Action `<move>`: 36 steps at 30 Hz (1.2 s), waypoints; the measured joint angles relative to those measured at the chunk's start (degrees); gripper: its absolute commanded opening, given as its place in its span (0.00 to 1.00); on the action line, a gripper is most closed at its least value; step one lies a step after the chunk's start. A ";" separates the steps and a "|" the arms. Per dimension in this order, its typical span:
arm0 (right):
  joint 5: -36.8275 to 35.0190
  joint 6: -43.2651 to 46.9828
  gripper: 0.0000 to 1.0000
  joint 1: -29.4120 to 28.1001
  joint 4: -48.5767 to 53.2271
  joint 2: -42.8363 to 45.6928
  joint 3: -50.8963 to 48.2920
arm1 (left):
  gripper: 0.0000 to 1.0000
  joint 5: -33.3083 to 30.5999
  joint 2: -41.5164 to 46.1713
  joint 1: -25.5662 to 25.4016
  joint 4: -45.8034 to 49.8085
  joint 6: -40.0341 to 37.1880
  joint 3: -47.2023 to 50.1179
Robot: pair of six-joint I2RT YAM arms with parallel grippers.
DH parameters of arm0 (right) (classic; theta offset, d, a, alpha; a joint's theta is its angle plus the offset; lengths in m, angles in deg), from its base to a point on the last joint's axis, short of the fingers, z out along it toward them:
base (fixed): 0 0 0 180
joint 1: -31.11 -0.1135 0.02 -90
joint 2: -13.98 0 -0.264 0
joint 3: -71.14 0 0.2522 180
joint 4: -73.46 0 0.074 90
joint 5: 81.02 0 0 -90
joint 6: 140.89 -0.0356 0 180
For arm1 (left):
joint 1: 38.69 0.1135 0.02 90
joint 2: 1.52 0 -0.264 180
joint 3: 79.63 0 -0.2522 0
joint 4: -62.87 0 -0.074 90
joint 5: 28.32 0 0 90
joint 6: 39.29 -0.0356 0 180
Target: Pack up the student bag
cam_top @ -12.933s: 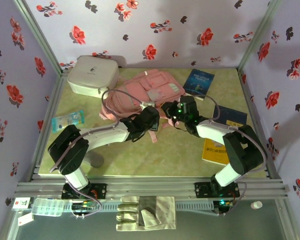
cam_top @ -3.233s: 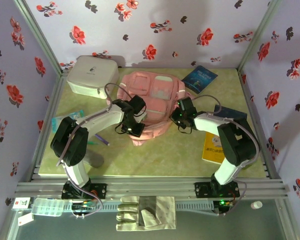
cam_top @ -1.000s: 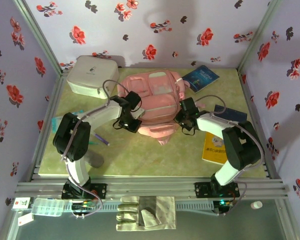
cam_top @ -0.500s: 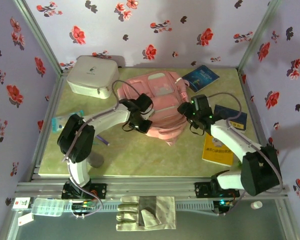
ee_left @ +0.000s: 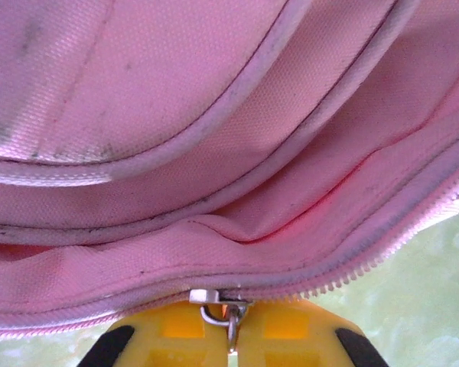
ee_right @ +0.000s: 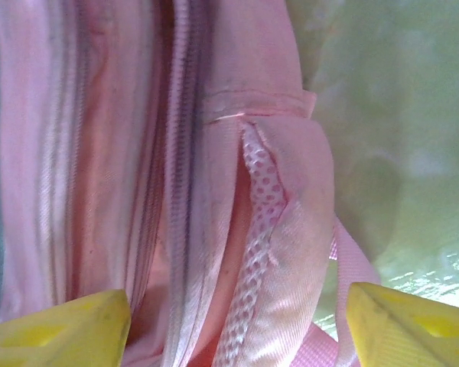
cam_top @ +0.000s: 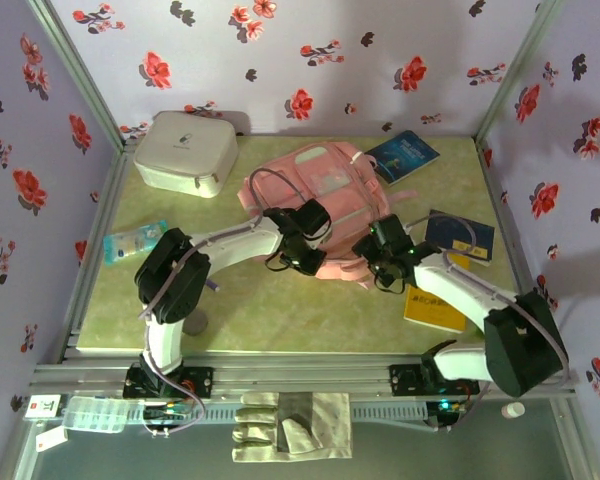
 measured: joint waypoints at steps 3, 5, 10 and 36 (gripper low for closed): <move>-0.04 0.22 0.64 0.00 -1.16 -3.26 0.00 | 0.00 -0.02 -0.22 0.02 0.02 -0.17 -0.02; -0.04 0.66 0.55 0.00 -1.95 -5.07 0.00 | 0.00 -0.02 -0.26 0.04 0.04 -0.31 -0.02; 0.02 1.22 0.44 0.00 -3.80 -7.26 0.00 | 0.00 -1.01 -0.26 0.68 0.46 -0.87 0.28; 1.55 4.63 0.30 -0.94 -10.71 -8.46 0.15 | 0.00 -15.34 -3.80 16.98 -0.42 -4.96 0.15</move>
